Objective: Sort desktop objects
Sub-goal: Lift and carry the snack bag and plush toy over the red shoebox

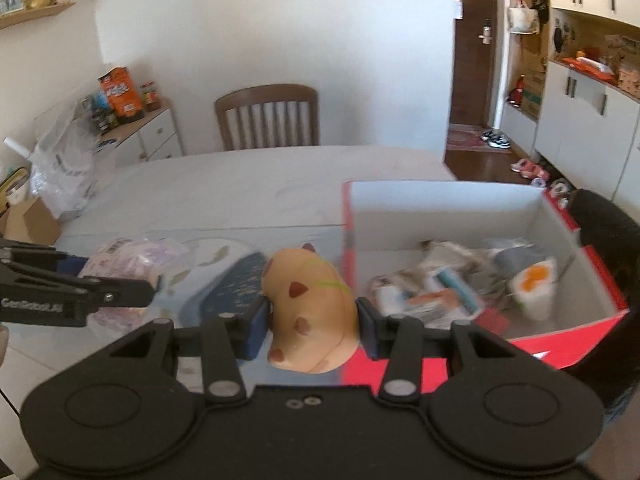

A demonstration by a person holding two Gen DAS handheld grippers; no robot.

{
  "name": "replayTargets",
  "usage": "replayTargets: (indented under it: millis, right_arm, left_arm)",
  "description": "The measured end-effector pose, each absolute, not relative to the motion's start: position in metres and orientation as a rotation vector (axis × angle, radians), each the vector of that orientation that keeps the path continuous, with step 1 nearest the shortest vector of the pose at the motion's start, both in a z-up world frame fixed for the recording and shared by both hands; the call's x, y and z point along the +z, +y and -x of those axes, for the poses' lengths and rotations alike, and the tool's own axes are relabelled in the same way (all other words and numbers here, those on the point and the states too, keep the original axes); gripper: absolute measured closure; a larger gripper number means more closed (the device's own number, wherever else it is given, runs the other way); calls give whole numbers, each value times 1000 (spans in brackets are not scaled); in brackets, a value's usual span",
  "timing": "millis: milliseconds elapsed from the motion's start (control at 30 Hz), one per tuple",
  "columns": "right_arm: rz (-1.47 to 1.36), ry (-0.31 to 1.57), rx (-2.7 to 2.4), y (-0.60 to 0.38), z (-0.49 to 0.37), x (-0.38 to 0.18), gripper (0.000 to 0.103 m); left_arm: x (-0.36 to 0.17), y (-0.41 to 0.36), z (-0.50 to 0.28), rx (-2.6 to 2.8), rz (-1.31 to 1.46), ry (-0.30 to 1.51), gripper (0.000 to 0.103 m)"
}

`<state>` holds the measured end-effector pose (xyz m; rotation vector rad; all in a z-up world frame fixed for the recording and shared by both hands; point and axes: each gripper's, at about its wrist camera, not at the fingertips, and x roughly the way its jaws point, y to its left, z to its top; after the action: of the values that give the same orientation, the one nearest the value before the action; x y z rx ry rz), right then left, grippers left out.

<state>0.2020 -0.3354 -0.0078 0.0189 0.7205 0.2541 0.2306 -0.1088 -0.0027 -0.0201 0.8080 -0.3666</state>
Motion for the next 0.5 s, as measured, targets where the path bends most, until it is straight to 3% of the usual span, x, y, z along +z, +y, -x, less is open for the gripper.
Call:
replayTargets:
  millis: [500]
  right_arm:
    - [-66, 705, 121, -440, -215, -7, 58]
  left_arm:
    - [7, -195, -257, -455, -22, 798, 50]
